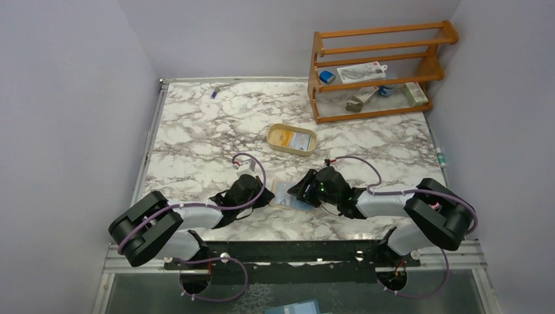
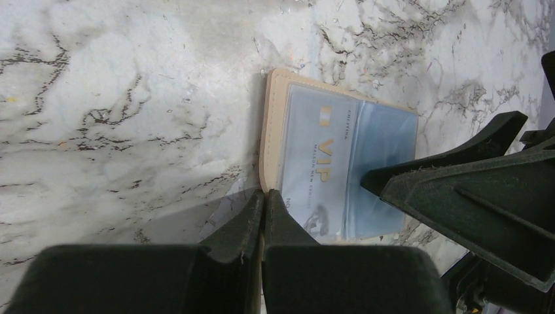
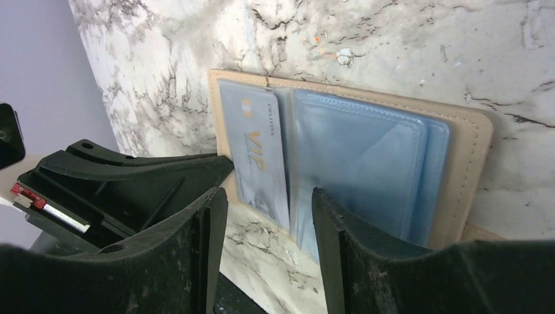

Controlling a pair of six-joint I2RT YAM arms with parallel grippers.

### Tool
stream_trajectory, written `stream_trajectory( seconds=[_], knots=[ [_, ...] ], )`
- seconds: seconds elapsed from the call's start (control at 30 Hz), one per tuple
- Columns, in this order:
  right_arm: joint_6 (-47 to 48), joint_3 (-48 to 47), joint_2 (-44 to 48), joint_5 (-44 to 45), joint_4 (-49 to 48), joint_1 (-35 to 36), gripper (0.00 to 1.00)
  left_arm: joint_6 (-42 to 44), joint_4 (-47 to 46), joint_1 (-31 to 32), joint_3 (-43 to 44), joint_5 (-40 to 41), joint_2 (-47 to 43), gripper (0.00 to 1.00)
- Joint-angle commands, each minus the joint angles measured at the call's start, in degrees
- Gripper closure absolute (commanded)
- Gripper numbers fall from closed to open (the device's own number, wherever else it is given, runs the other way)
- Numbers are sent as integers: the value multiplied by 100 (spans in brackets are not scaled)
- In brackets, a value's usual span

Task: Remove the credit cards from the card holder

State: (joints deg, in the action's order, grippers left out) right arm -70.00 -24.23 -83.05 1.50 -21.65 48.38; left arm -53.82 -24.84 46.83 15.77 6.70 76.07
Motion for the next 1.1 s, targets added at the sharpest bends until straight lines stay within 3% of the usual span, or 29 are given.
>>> stream_trajectory(
  seconds=[0.0, 0.13, 0.53, 0.87, 1.07],
  knots=[
    [162, 271, -557, 255, 396, 14, 43, 157, 727, -12, -200, -52, 177, 100],
    [309, 209, -1102, -1, -427, 7, 44, 153, 702, -7, -188, -71, 220, 100],
    [372, -82, -1927, -507, -952, 14, 44, 155, 668, -8, -241, -90, 287, 100],
    [859, -422, -2617, -1985, -2322, 11, 43, 162, 660, -7, -250, -81, 248, 100],
    [839, -539, -2871, -2554, -2613, 9, 53, 167, 716, -15, -241, -36, 216, 100]
  ],
)
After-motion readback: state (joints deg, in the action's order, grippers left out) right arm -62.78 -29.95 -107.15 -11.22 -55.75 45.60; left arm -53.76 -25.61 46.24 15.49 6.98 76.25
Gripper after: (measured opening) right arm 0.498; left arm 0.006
